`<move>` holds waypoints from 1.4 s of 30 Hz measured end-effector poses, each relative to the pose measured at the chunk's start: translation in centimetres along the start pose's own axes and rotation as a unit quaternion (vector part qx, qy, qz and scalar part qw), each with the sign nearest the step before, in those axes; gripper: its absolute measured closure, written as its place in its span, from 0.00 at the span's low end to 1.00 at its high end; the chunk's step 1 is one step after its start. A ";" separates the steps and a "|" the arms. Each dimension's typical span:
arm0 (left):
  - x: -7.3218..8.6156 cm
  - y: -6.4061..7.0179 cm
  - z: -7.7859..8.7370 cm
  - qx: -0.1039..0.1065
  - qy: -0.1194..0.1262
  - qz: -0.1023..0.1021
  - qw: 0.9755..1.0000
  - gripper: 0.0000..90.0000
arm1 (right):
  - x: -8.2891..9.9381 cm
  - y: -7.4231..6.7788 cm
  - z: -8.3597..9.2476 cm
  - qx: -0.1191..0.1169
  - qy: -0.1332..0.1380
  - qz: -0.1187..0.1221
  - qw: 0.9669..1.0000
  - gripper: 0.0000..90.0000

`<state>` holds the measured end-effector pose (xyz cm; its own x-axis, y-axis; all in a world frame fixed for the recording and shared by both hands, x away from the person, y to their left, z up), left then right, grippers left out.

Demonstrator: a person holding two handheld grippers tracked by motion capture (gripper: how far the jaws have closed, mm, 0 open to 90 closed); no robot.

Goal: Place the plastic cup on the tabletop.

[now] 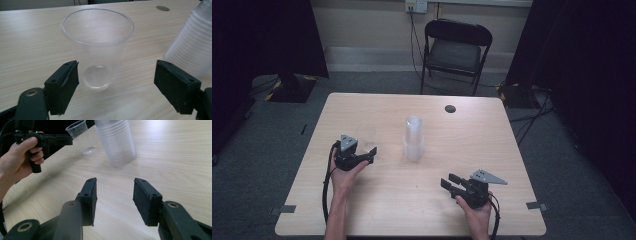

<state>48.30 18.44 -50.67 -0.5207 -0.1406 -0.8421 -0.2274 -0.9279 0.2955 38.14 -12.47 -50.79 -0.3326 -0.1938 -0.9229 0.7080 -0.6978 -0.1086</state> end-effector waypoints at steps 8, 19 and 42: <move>0.6 0.9 2.4 0.000 0.020 0.005 1.000 0.23 | 0.2 0.4 0.3 0.004 -0.001 -0.005 1.000 0.60; 2.2 2.4 4.8 0.024 0.023 0.007 0.999 0.24 | 0.4 0.4 0.3 0.007 -0.004 -0.003 1.000 0.59; 6.4 4.1 8.3 0.034 0.030 0.003 0.999 0.27 | 1.0 0.4 0.5 0.019 -0.004 -0.003 1.000 0.58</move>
<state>37.22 16.58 -51.08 -0.4718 -0.1688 -0.8654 -0.2811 -0.9015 0.3291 37.78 -13.31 -51.52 -0.3417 -0.1958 -0.9192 0.6815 -0.7251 -0.0989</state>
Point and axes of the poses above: each handheld gripper's, and its own axes: z roughly backward along the jaws, x roughly out of its underside, y roughly to its right, the point moved 9 cm from there along -z, roughly forward along the jaws, and after that the axes turned 15 degrees about z, right-handed, at the moved point
